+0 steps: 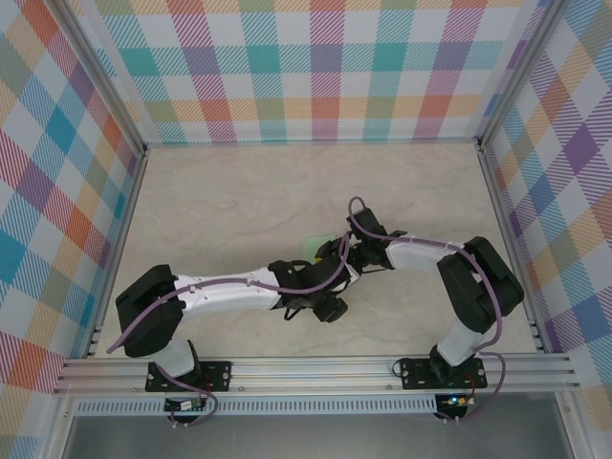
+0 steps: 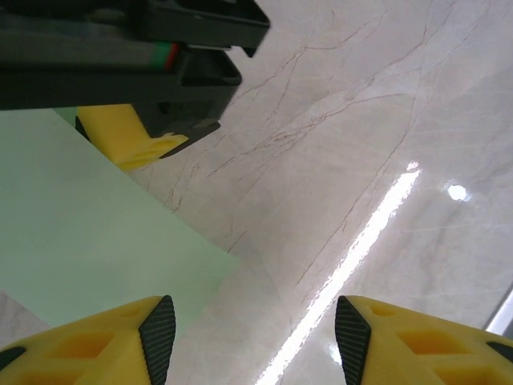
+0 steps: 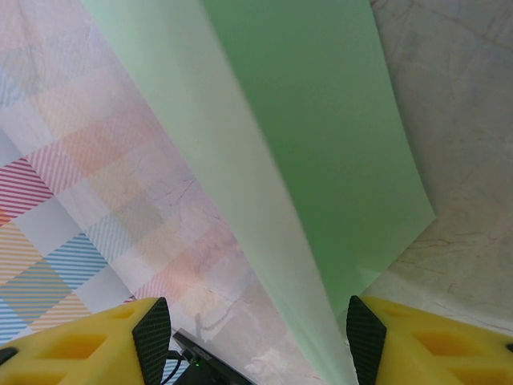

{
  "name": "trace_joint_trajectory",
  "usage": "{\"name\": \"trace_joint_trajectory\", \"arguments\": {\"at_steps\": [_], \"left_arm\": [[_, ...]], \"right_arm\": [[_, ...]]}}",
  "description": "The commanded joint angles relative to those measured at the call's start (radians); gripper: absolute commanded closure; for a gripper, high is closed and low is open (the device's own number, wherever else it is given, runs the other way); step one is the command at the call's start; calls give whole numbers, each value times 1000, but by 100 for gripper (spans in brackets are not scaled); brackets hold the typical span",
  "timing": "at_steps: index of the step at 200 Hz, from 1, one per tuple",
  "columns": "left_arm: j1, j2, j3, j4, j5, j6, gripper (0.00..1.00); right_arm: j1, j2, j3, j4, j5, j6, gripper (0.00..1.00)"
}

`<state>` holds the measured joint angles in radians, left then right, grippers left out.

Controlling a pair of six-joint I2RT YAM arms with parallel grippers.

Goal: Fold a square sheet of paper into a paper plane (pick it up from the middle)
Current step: Third fold the triangle at the center of the table.

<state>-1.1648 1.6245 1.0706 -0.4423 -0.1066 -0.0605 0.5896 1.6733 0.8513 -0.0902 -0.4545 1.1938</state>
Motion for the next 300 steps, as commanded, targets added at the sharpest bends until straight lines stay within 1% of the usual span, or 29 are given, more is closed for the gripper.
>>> {"name": "trace_joint_trajectory", "arguments": {"at_steps": [1, 15, 54, 86, 103, 127, 141, 155, 181, 187, 221, 241, 265, 285, 300], "left_arm": [[-52, 59, -14, -1, -174, 42, 43], [-69, 72, -23, 10, -220, 38, 43], [-76, 71, -54, 63, -325, 22, 44], [-76, 76, -53, 94, -332, 25, 47], [-76, 84, -51, 102, -335, 17, 51], [-76, 75, -56, 105, -356, 7, 62], [-76, 61, -62, 103, -364, 6, 74], [-76, 45, -67, 103, -360, 2, 82], [-71, 34, -69, 103, -350, -1, 100], [-67, 31, -69, 103, -346, -4, 100], [-16, 5, -76, 104, -245, -25, 100], [35, -22, -77, 98, -126, -38, 100], [107, -51, -77, 94, 55, -49, 100], [158, -50, -71, 87, 186, -55, 100], [194, -45, -75, 87, 249, -66, 100]], "right_arm": [[3, 10, 25, 7, -21, 3, 38], [2, 11, 28, 9, -20, 4, 38], [3, 9, 29, 7, -21, 3, 38], [3, 9, 28, 4, -21, 4, 38], [3, 6, 27, 1, -19, 3, 38], [3, 1, 26, -12, -11, -2, 38], [3, -1, 26, -17, -8, -3, 38], [3, 0, 27, -24, -3, -8, 38], [3, 2, 29, -42, 9, -15, 38], [1, 1, 30, -47, 12, -18, 38], [-2, -9, 49, -118, 42, -54, 38], [-12, -25, 57, -160, 58, -82, 36], [-34, -59, 64, -212, 83, -122, 35], [-54, -86, 73, -259, 107, -156, 34], [-62, -95, 97, -313, 138, -192, 34]]}}
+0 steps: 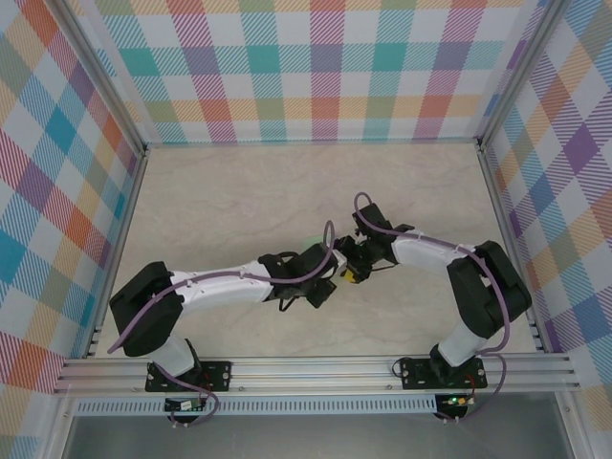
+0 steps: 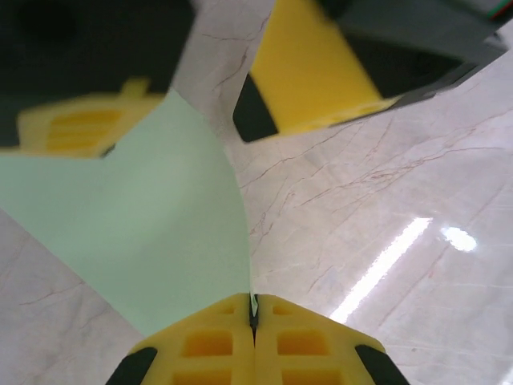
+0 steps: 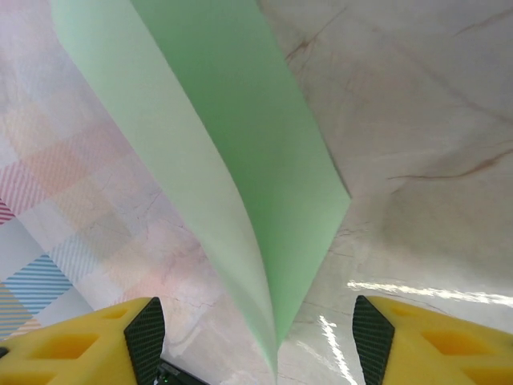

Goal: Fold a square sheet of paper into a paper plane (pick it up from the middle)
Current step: Third fold the triangle at the center of the table.

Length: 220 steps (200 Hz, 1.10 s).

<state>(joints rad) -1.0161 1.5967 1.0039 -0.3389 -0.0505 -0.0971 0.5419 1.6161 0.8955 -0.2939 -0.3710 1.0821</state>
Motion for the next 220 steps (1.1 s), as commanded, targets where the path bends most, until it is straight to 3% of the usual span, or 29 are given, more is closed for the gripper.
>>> {"name": "trace_joint_trajectory", "arguments": {"at_steps": [1, 19, 90, 178, 220], "left_arm": [[48, -17, -10, -16, 197, -30, 100], [95, -8, -21, -1, 276, -44, 100], [194, 52, 7, -39, 452, -37, 100], [219, 91, 33, -70, 464, -29, 100], [223, 121, 61, -84, 518, -30, 100]], "right_arm": [[-14, -38, 56, -112, 59, -83, 34], [-14, -25, 107, -183, 95, -140, 39], [-14, 159, 296, -236, 42, -288, 82], [-13, 354, 371, -208, -44, -342, 88], [-13, 411, 402, -273, 23, -392, 89]]}}
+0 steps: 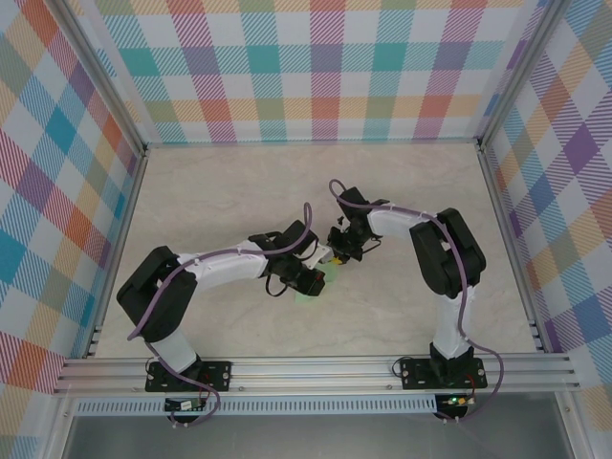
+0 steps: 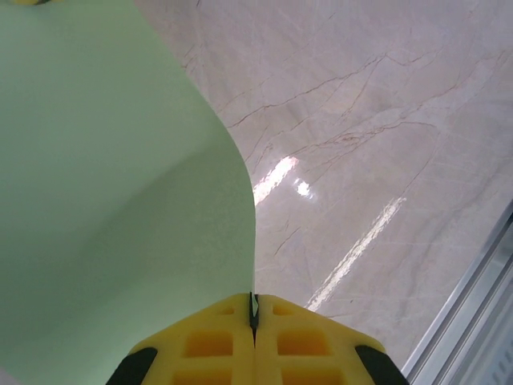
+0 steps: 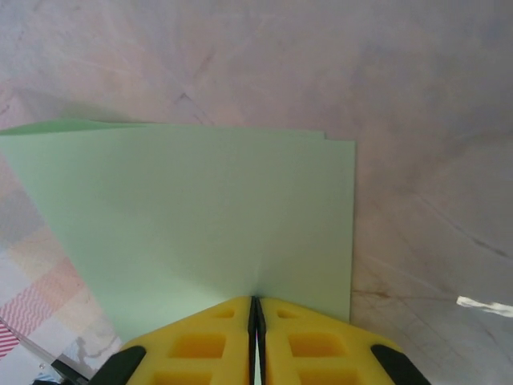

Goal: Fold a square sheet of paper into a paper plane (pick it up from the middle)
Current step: Third fold the triangle at the center of the table.

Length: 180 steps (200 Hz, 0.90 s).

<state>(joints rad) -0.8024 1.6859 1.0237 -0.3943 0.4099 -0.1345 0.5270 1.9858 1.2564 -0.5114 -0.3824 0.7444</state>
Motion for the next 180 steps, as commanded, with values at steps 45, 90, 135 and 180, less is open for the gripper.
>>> {"name": "trace_joint_trajectory", "arguments": {"at_steps": [45, 90, 135, 180], "left_arm": [[11, 52, 66, -13, 82, -20, 100], [19, 82, 93, -46, 54, -24, 100], [35, 95, 95, -63, 45, -20, 100], [54, 105, 92, -67, 46, -13, 100]], "right_arm": [[5, 57, 58, -79, 47, -119, 88], [4, 68, 57, -107, 74, -154, 88], [4, 80, 54, -109, 81, -156, 88], [4, 80, 57, -119, 91, -156, 88]]}}
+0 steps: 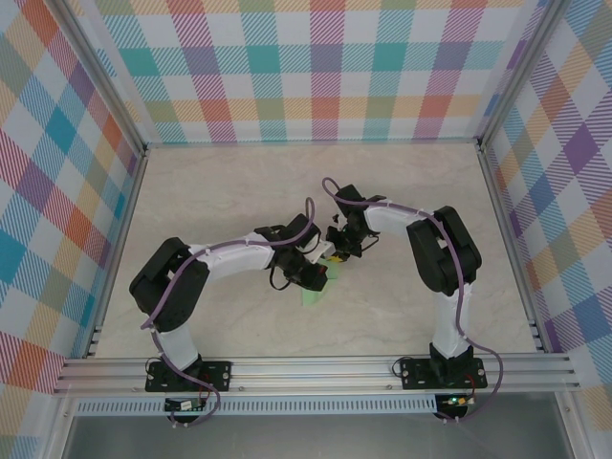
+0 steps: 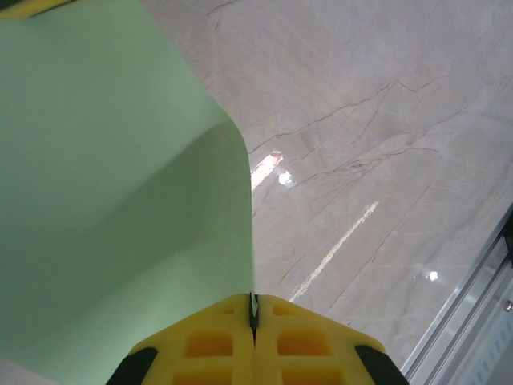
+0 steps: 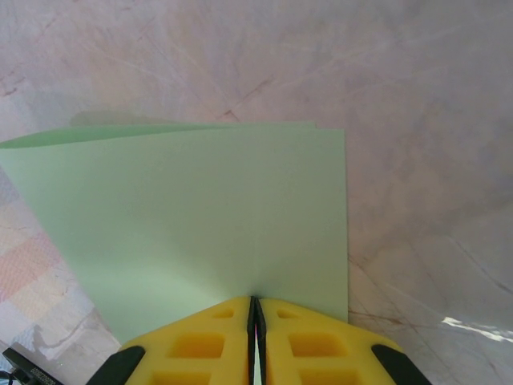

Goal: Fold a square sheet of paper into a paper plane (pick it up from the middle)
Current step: Third fold the triangle at the center of the table.

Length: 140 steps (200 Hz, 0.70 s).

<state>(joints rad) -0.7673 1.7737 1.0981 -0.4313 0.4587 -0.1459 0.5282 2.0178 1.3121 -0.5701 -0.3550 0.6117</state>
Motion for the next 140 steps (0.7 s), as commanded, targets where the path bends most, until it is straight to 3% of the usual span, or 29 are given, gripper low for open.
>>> {"name": "trace_joint_trajectory", "arguments": {"at_steps": [1, 140], "left_arm": [[20, 18, 17, -30, -3, -2, 100], [54, 59, 29, -42, -19, -1, 100]], "right_arm": [[3, 47, 1, -60, 65, -23, 88], [3, 13, -39, -60, 113, -4, 87]]}}
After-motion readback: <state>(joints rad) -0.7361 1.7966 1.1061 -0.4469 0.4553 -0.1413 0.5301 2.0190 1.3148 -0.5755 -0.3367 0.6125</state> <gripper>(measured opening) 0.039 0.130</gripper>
